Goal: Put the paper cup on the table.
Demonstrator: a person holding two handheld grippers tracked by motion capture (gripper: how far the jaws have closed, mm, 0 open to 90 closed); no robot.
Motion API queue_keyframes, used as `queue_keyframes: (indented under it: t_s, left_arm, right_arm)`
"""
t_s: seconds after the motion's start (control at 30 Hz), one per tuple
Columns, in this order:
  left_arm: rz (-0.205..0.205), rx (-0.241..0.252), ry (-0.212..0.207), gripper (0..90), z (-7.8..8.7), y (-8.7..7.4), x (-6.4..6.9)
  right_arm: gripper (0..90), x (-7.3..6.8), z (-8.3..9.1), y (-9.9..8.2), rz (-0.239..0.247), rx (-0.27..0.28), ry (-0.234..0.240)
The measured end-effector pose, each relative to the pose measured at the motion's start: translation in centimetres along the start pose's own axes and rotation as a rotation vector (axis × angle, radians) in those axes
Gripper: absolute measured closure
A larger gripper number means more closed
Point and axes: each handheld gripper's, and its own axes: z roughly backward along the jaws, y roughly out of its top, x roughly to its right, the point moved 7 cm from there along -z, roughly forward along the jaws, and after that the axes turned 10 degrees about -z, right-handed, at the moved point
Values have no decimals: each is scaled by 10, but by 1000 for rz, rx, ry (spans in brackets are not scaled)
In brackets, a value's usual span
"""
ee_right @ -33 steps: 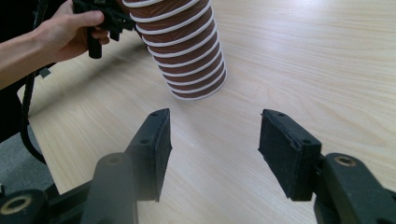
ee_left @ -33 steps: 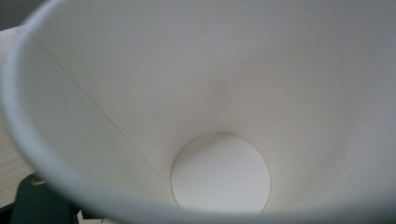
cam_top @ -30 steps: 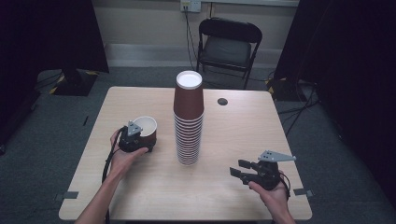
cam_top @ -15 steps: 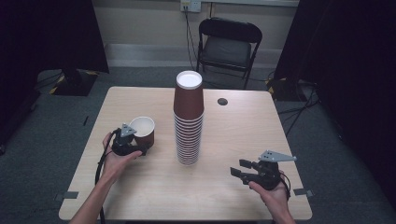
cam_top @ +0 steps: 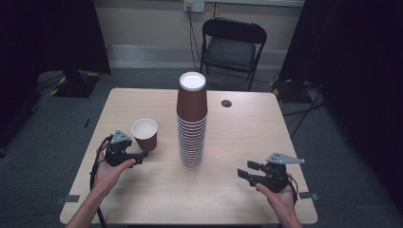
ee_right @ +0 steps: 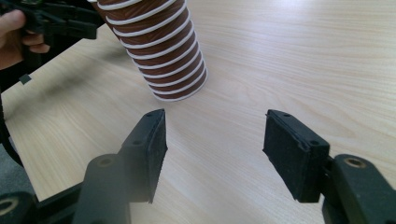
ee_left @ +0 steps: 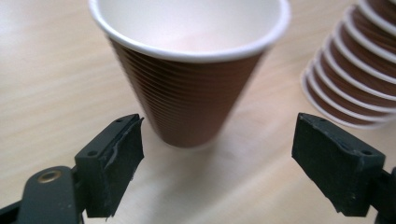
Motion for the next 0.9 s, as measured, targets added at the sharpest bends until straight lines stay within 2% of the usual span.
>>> queue_keyframes:
  t_s: [0.13,0.2,0.23,0.37,0.47,0.57,0.63,0.7,0.8,0.9]
  left_arm:
    - [11,25,-29,164,12,-1,14]
    - [-18,40,-57,163,18,-2,21]
    - [-36,46,-41,164,21,-2,23]
    - [-32,48,-16,165,34,-6,35]
    - [-11,48,-27,164,43,-12,46]
    - [-26,31,-31,160,46,-21,55]
    - [-2,22,-34,160,48,-28,62]
    - [-12,2,-27,168,51,-33,67]
    - [-25,7,-50,167,57,-38,77]
    - [-41,19,-71,159,59,-41,81]
  right_arm:
    - [393,3,1,0,-6,6,-8]
    - [393,4,0,0,-8,4,-11]
    - [392,5,0,0,-9,3,-13]
    - [384,7,-1,-1,-13,-1,-8]
    - [371,10,0,-1,-19,8,-15]
    - [368,12,1,-1,-25,8,-20]
    - [365,13,0,-2,-26,9,-27]
    - [365,13,0,-3,-15,5,-36]
    - [361,14,0,-4,-15,4,-40]
    - [355,17,-2,-6,-22,-2,-50]
